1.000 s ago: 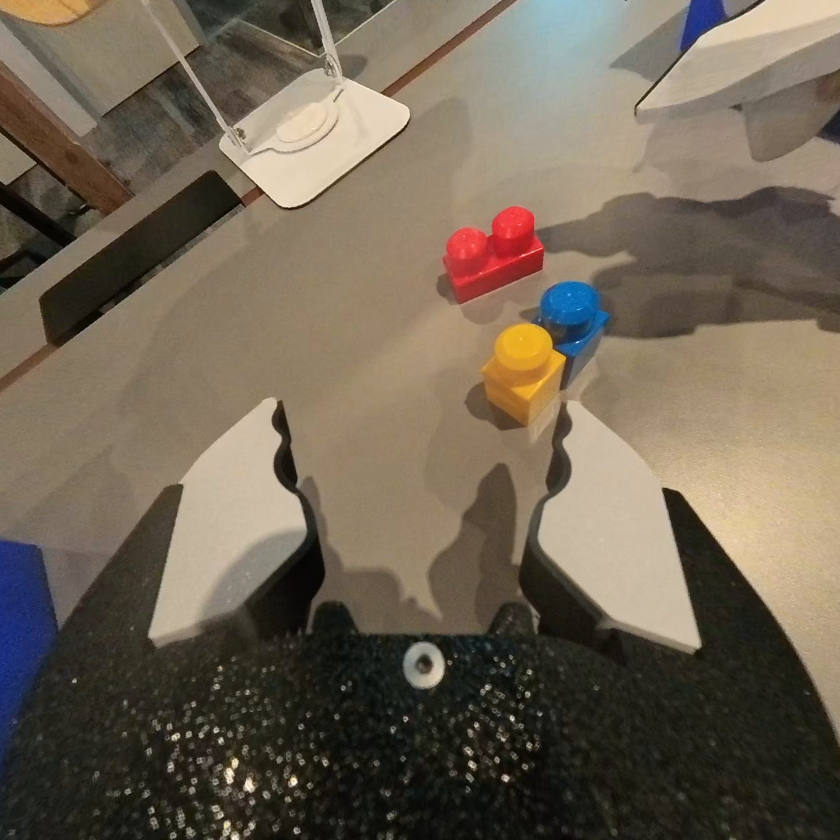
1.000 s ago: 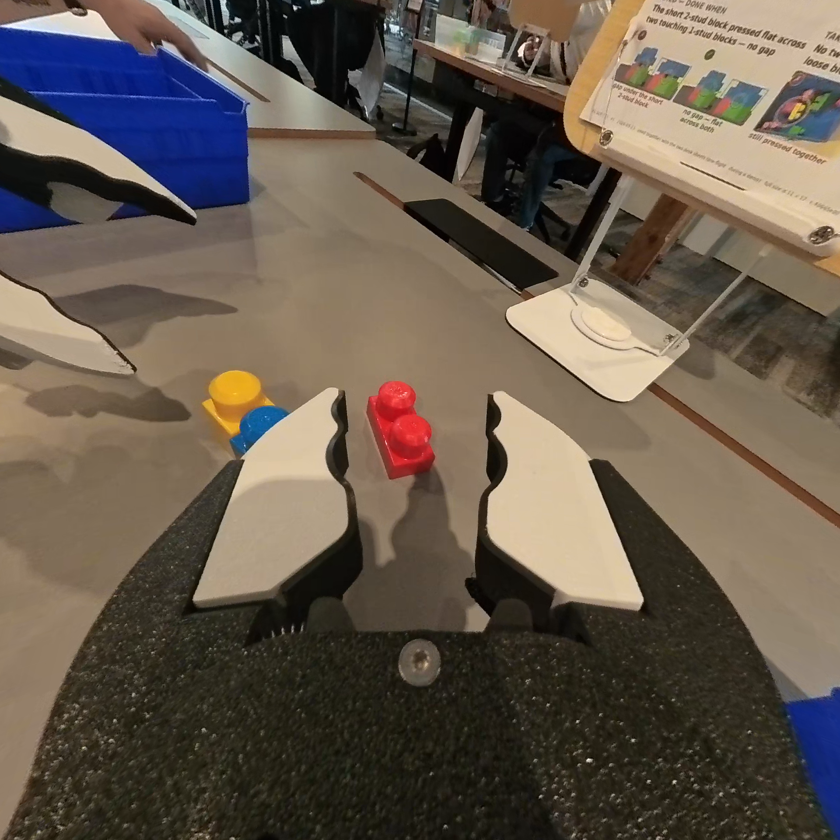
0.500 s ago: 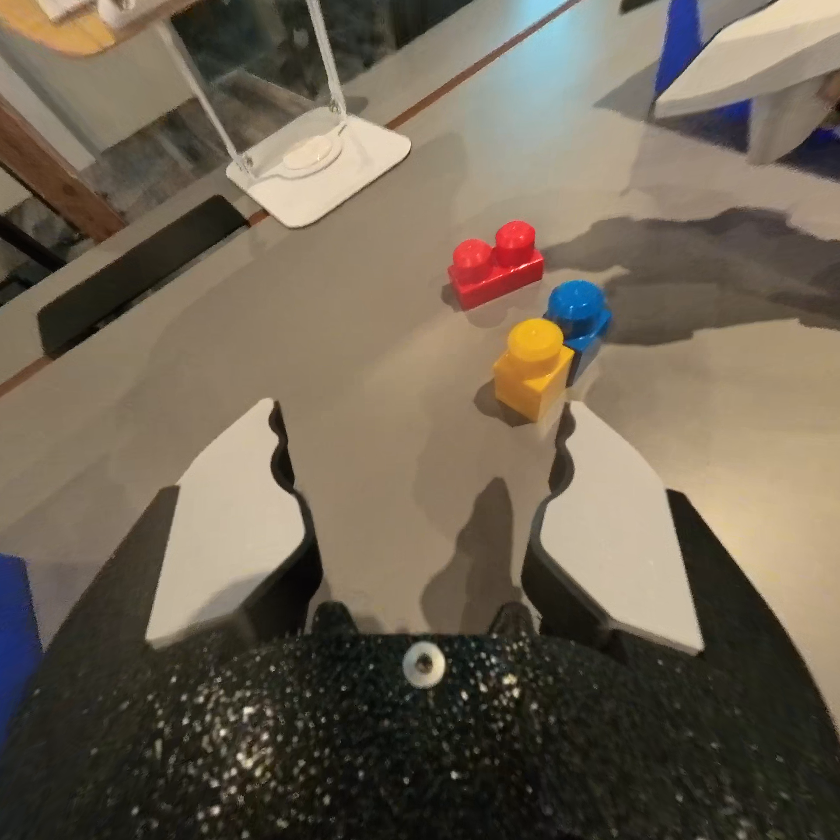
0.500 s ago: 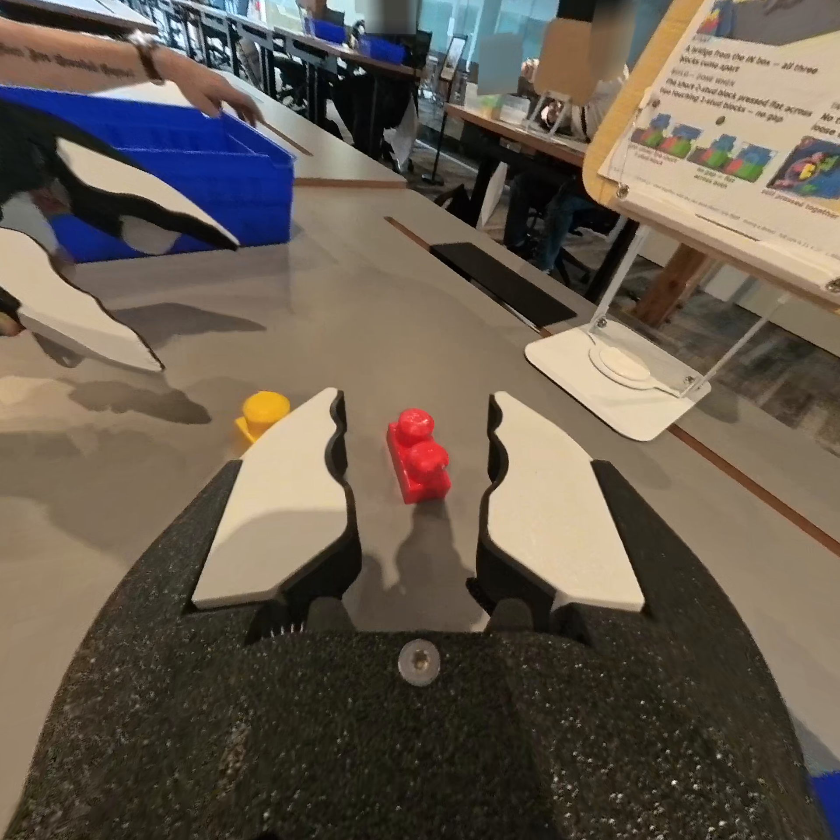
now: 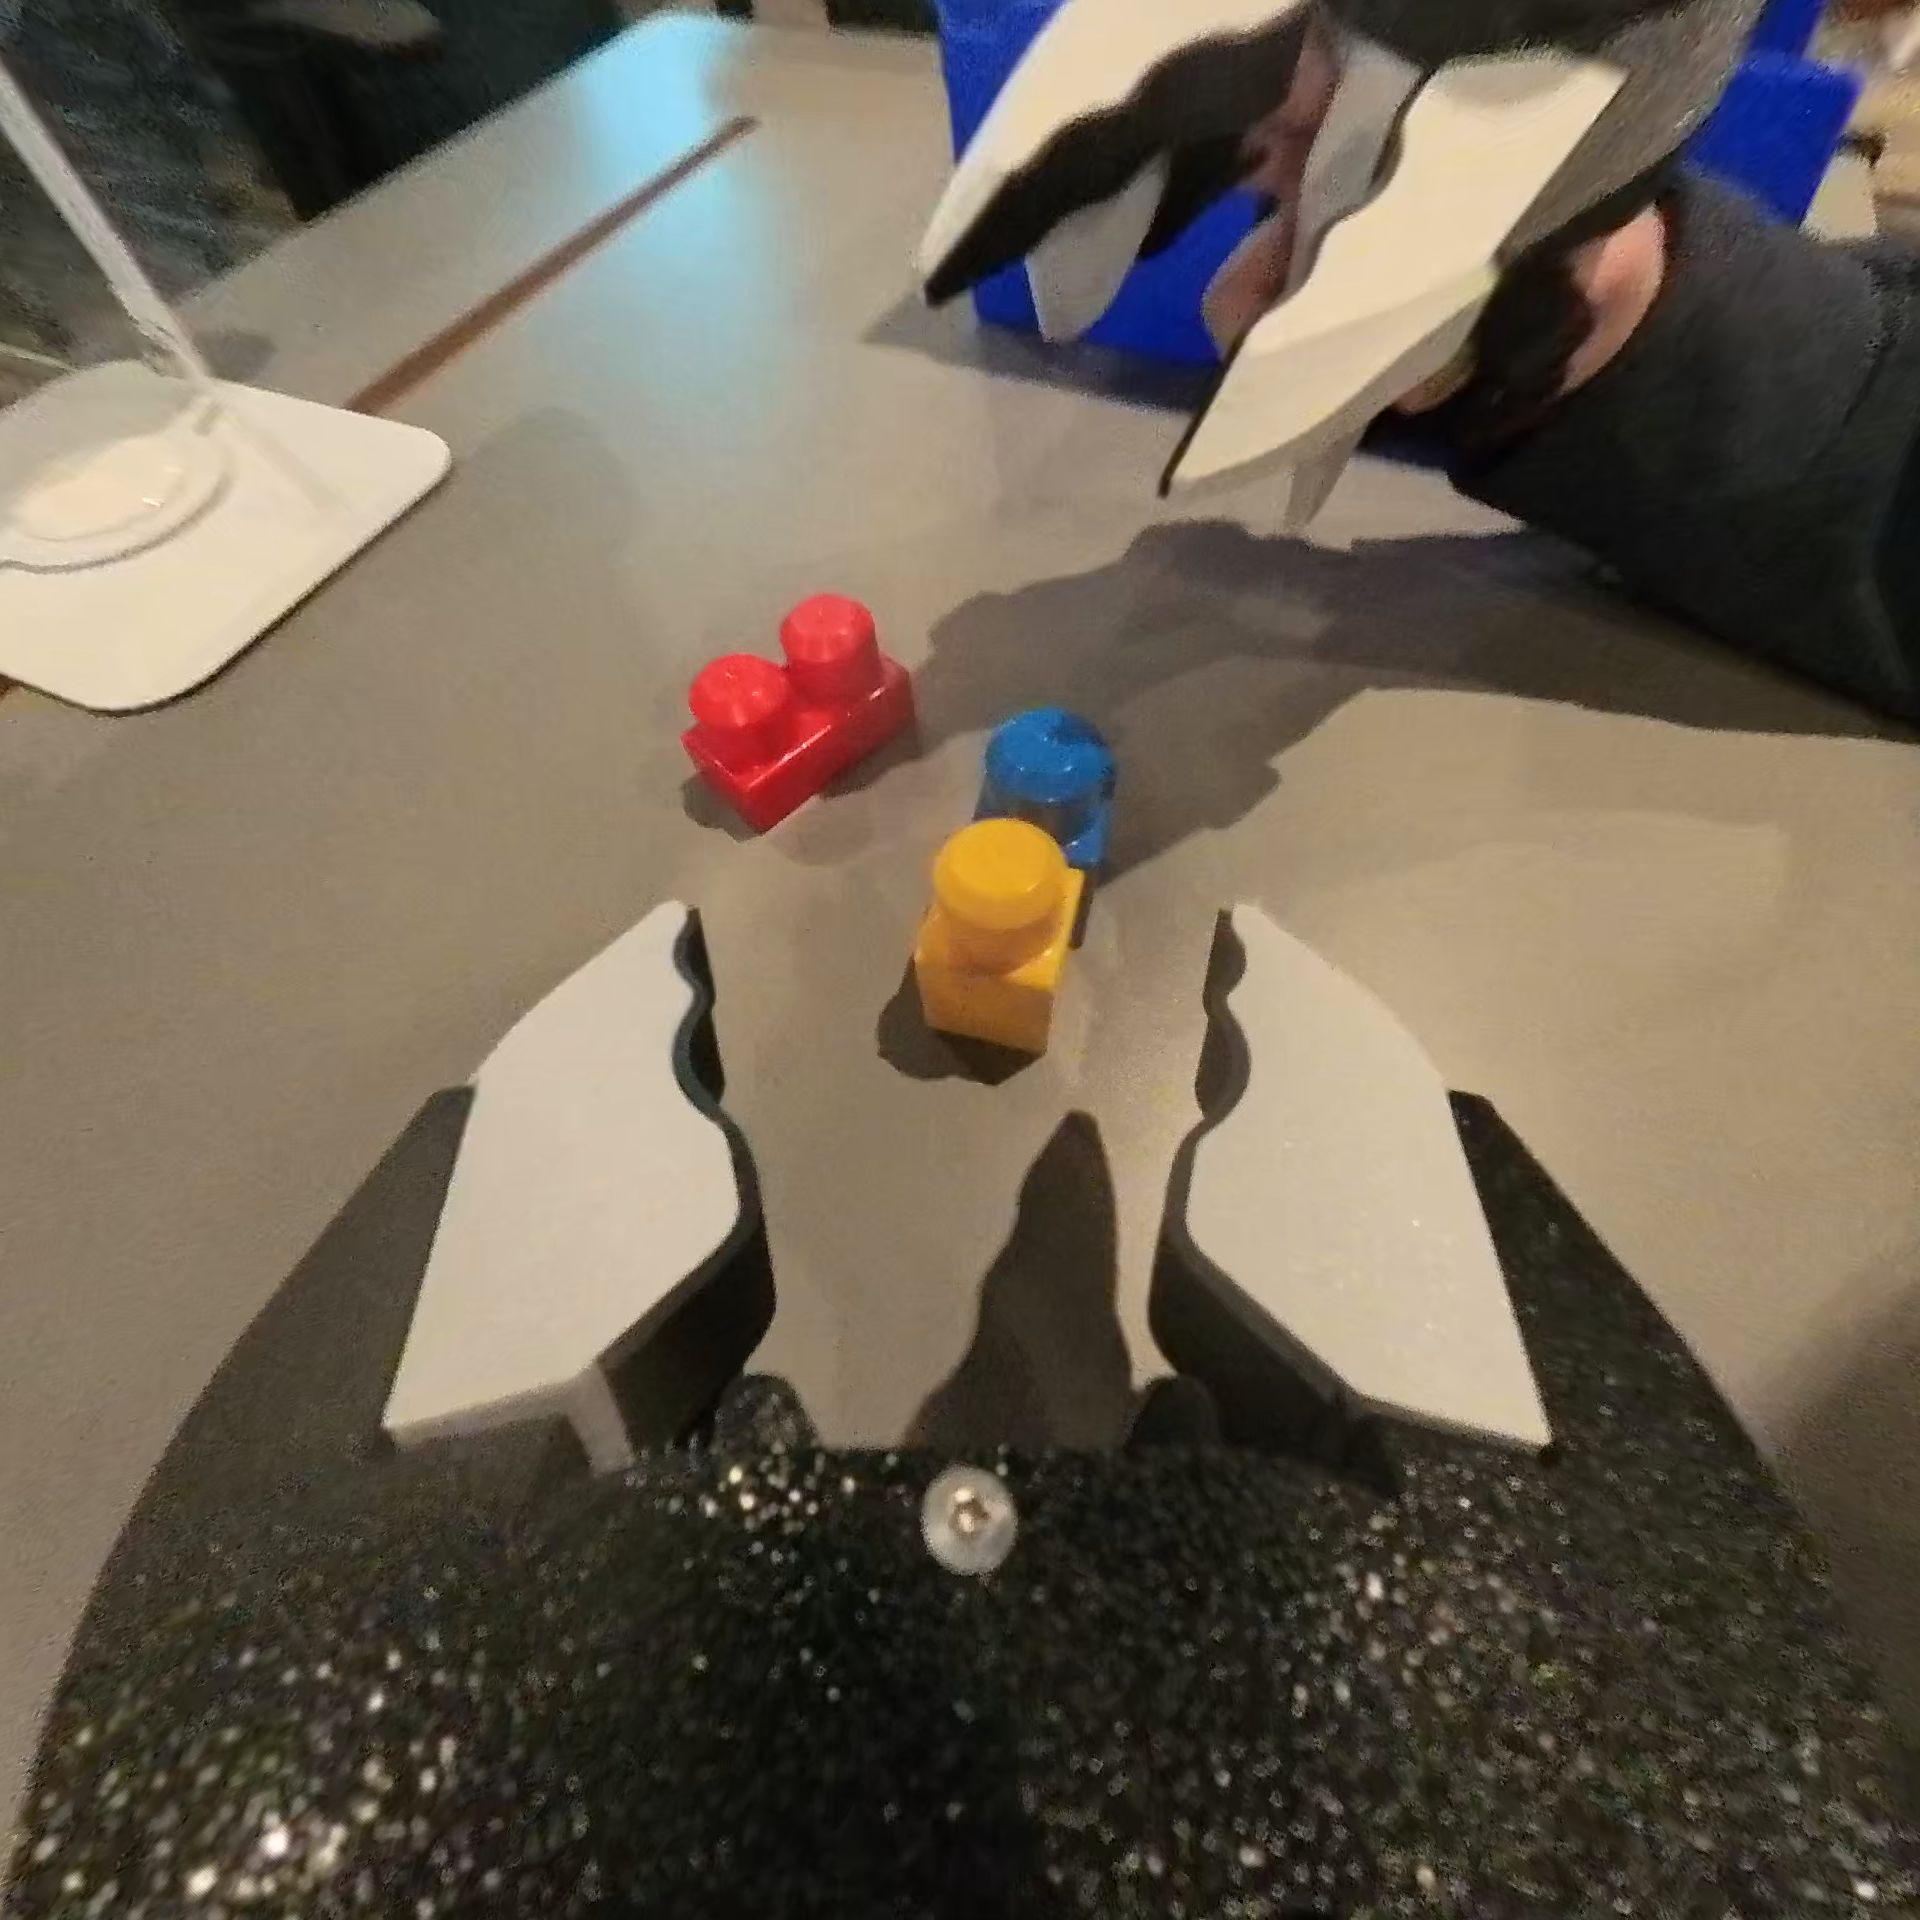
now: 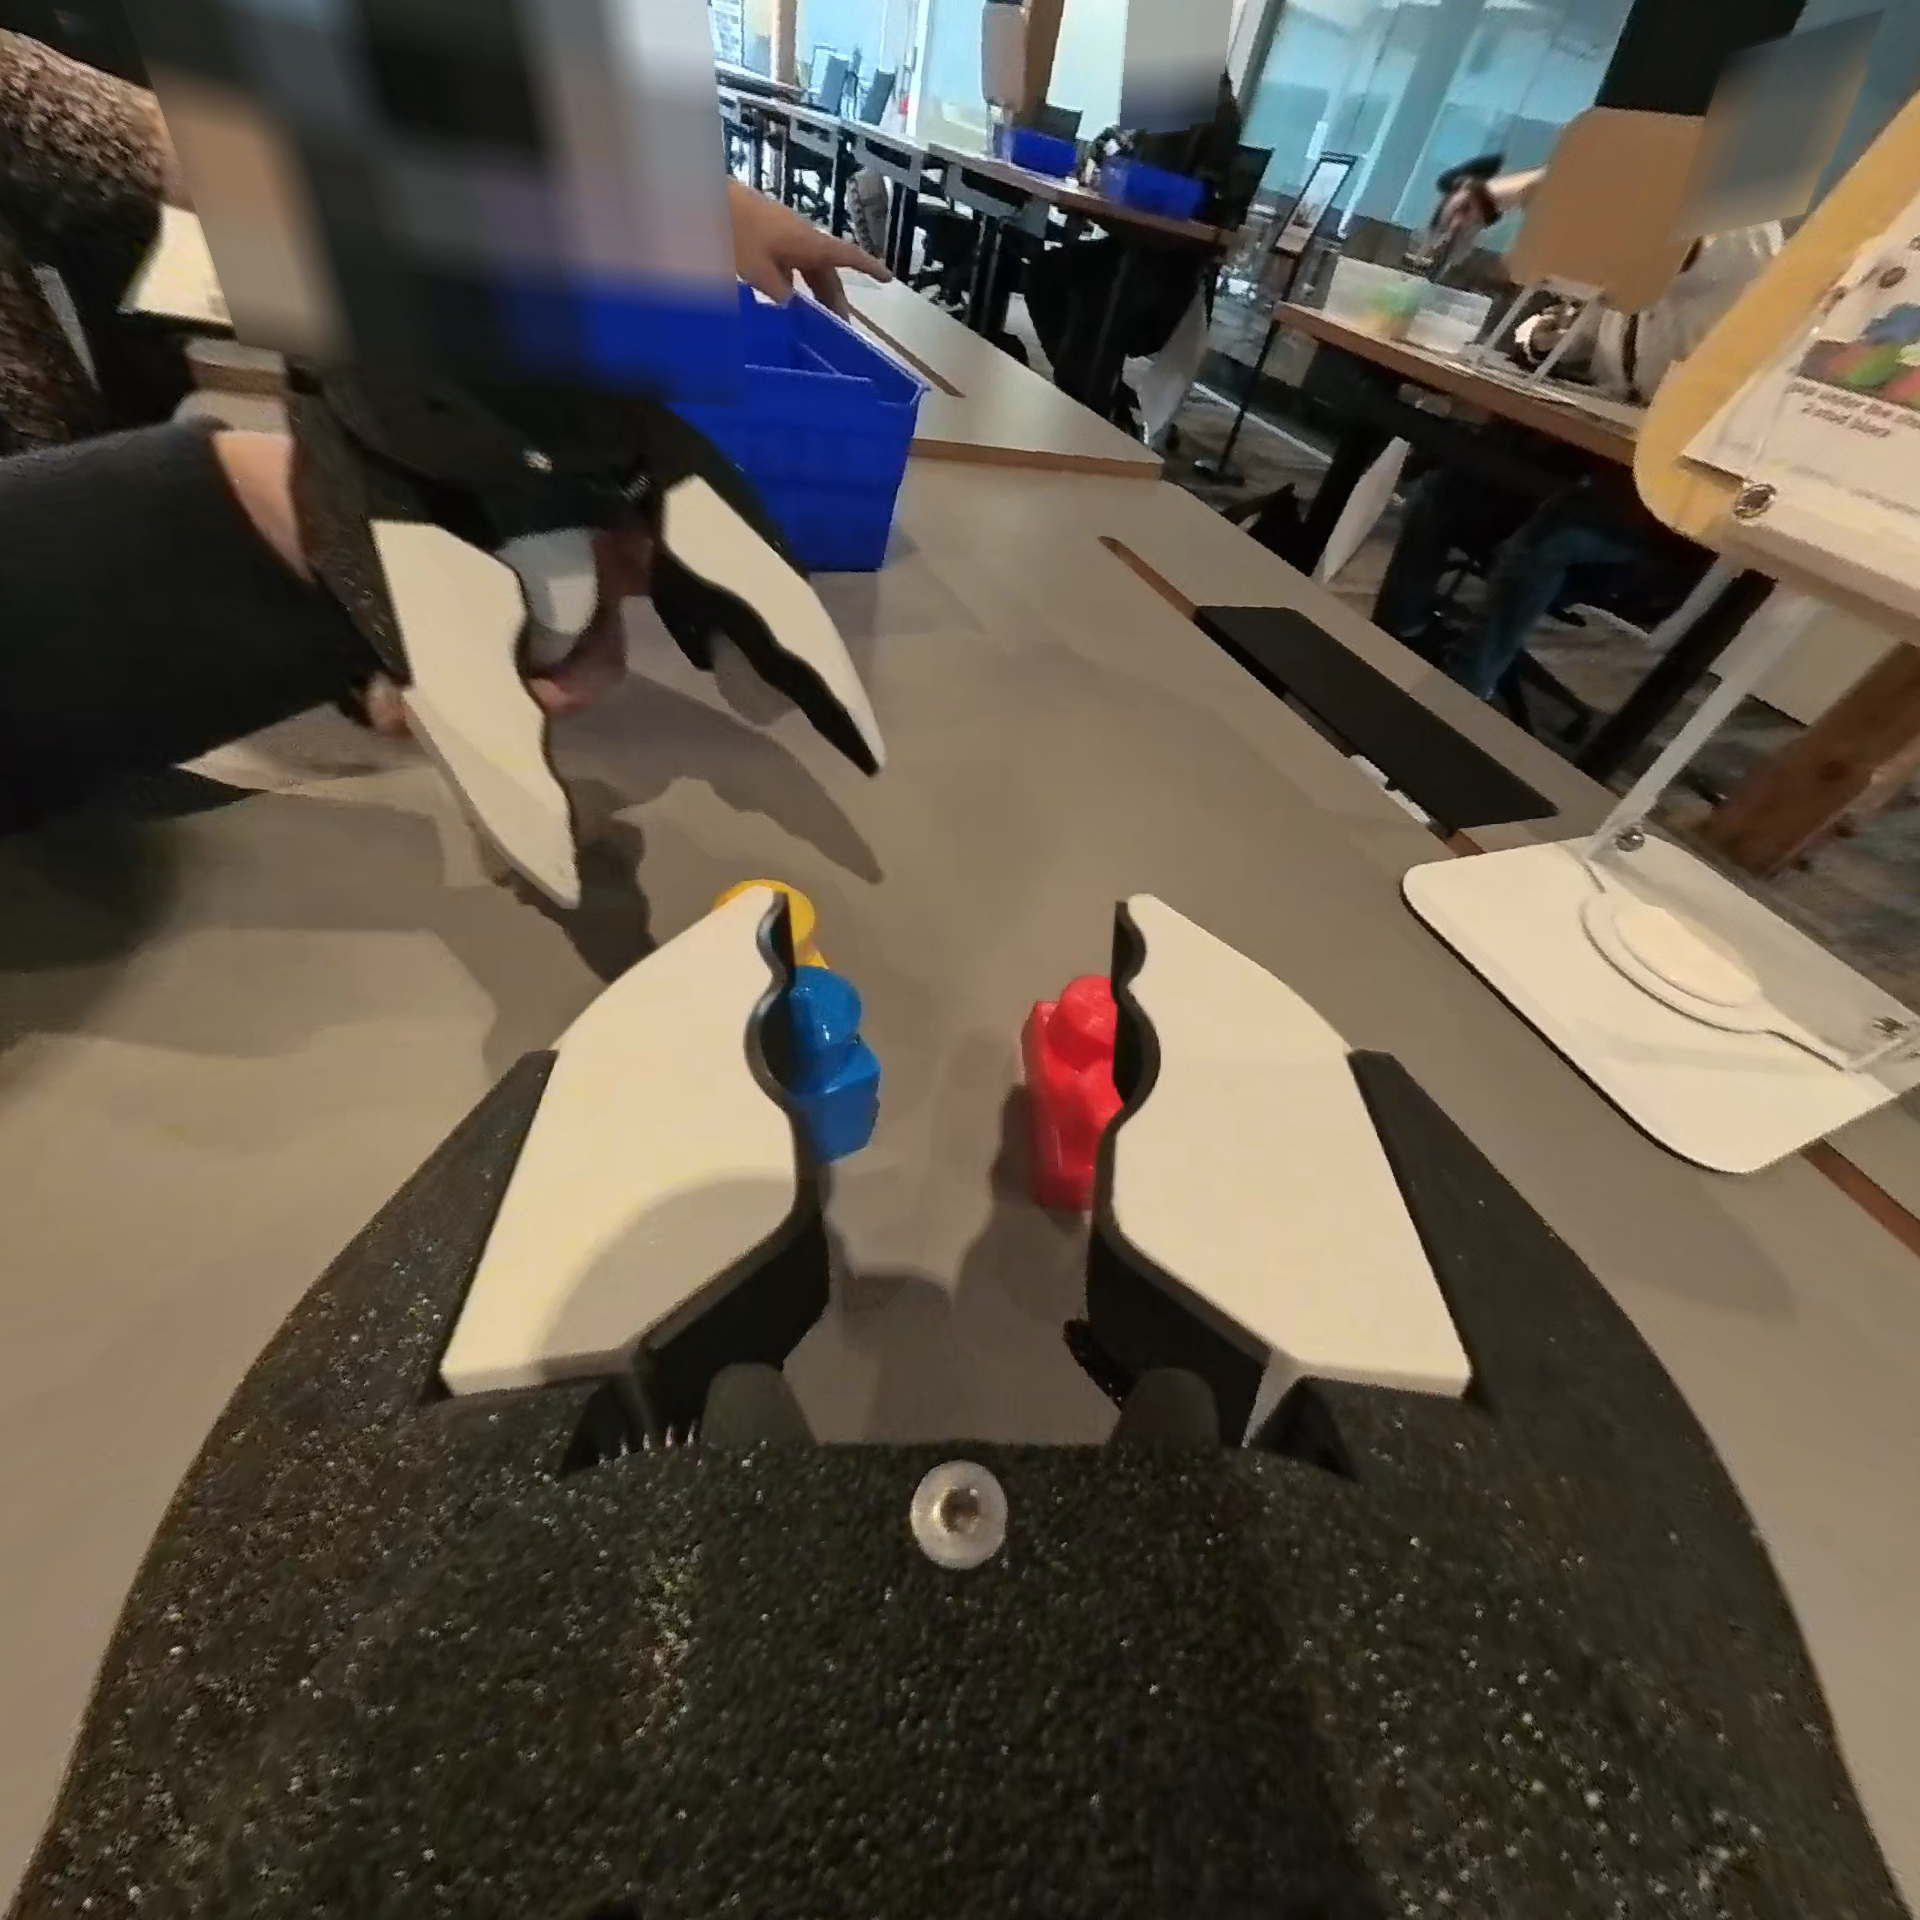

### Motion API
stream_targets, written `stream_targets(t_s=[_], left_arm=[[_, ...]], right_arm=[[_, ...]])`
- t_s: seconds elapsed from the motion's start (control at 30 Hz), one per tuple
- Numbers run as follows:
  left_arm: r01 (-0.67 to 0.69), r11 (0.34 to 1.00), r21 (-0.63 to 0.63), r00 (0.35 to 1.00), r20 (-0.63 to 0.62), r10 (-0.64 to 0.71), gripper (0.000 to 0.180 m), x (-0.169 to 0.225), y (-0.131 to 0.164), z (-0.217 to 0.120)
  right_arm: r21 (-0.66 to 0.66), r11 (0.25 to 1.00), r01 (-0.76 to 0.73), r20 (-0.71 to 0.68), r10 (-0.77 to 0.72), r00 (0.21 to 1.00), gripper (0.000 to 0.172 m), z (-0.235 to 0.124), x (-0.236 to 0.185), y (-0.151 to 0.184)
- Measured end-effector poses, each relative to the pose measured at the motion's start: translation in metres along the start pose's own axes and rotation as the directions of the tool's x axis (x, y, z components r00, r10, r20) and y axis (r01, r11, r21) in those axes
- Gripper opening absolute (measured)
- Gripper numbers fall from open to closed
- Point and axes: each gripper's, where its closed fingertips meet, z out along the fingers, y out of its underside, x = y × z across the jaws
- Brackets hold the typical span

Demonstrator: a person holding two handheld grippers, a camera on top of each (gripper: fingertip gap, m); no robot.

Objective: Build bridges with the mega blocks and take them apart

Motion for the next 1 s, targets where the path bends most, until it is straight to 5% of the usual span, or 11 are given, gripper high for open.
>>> stream_targets(t_s=[0.27, 0.5, 1.0], left_arm=[[-0.073, 0.989, -0.132, 0.991, -0.121, 0.057, 0.09, -0.003, 0.017, 0.03], [-0.06, 0.998, -0.032, 0.997, -0.059, 0.058, 0.092, -0.008, 0.012, 0.017], [-0.043, 0.992, 0.119, 0.999, 0.007, 0.043, 0.09, -0.019, -0.004, 0.011]], right_arm=[[-0.001, 1.0, 0.025, -0.008, -0.025, 1.0, 0.056, 0.002, -0.001, 0.004], [0.103, 0.995, -0.005, -0.101, 0.016, 0.995, 0.052, 0.0, 0.013, 0.002], [0.114, 0.988, -0.1, -0.268, 0.127, 0.955, 0.053, -0.002, 0.05, 0.033]])
